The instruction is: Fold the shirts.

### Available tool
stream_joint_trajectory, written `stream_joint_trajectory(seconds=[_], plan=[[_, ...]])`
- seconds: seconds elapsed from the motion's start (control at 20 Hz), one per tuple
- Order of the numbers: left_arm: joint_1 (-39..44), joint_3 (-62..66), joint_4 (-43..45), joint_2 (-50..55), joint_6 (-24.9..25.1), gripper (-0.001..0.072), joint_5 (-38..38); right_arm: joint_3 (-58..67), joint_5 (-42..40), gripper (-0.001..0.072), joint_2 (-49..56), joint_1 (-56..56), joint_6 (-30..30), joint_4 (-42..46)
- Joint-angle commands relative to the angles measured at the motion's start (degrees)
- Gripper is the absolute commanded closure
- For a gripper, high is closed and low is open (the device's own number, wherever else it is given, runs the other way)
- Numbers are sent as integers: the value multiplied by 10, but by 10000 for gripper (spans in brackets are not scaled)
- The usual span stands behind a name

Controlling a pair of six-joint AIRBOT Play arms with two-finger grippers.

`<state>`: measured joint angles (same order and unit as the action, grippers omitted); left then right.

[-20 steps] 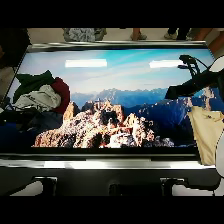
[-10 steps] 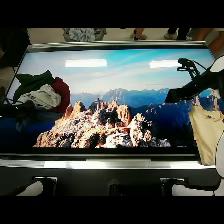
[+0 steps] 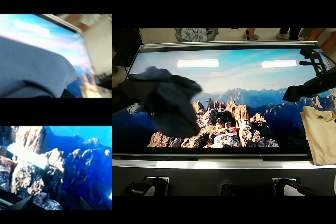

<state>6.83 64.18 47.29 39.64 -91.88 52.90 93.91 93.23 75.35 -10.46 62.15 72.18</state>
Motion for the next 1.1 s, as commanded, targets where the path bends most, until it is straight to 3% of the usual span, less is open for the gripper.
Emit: stream_joint_trajectory(seconds=[0.0, 0.2, 0.45, 0.5, 0.55, 0.6, 0.8, 0.9, 1.05], plan=[[171, -12, -29, 29, -7, 681, -89, 0, 19, 44, -57, 0, 2, 27], [259, -12, -29, 166, 8, 679, -142, 0, 27, 43, -110, 0, 3, 52], [253, -10, -31, 362, 1, 674, -134, -2, 33, 43, -105, 0, 9, 52], [247, -9, -40, 392, -2, 442, -127, -7, 30, 43, -97, 0, 9, 49], [234, -2, -45, 410, -2, 43, -103, -14, 25, 42, -88, 0, 8, 44], [211, 11, -39, 419, 7, 3, -67, -29, 21, 41, -77, 0, 2, 31], [63, 74, 59, 395, 37, 4, 86, -151, 13, 40, -32, 0, -48, -79], [-6, 75, 99, 386, 50, 41, 165, -231, -5, 39, -21, 0, -66, -103], [-44, 9, 114, 387, 50, 41, 197, -338, -49, 38, -15, 0, -69, -103]])
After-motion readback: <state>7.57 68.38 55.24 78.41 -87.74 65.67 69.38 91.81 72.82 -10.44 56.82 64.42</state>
